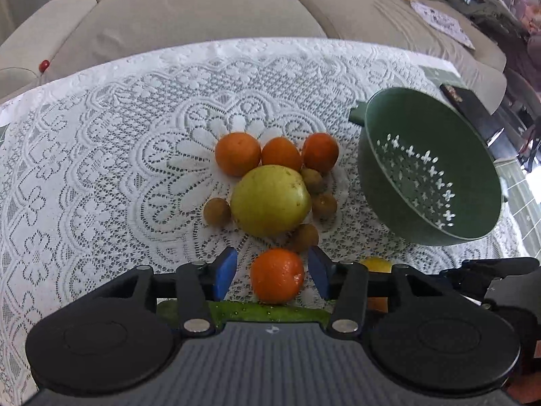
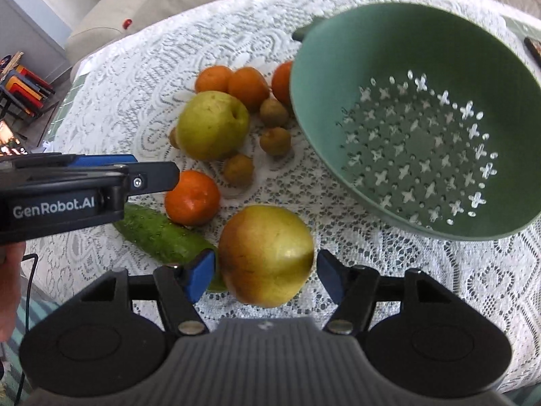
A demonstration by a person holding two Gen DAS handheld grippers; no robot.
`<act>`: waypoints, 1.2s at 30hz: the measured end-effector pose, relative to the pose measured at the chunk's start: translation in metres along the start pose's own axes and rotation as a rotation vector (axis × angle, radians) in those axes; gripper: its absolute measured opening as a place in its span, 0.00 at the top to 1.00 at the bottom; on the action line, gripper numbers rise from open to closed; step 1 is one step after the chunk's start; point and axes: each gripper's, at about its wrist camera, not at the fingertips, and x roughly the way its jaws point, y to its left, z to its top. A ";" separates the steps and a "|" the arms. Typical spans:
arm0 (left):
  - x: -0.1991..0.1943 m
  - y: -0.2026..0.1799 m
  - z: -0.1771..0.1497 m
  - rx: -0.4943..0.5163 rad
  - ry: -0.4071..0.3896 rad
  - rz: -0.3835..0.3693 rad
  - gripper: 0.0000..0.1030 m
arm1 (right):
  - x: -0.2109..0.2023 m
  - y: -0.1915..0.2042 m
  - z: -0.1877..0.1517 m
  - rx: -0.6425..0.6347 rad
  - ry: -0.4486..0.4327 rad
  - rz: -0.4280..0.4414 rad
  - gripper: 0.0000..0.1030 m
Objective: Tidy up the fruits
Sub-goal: 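Grasp the yellow-green pear with the left tool while the right tool grasps the yellow apple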
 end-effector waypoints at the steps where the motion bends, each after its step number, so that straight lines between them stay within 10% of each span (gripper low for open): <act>1: 0.003 0.000 0.001 0.004 0.008 -0.001 0.44 | 0.002 -0.001 0.002 0.008 0.007 0.009 0.38; 22: 0.058 0.010 0.054 -0.152 0.096 0.000 0.24 | 0.016 0.000 0.020 0.042 0.061 0.024 0.39; 36: 0.065 0.002 0.049 -0.085 0.043 0.023 0.23 | 0.019 0.000 0.020 0.008 0.045 0.049 0.40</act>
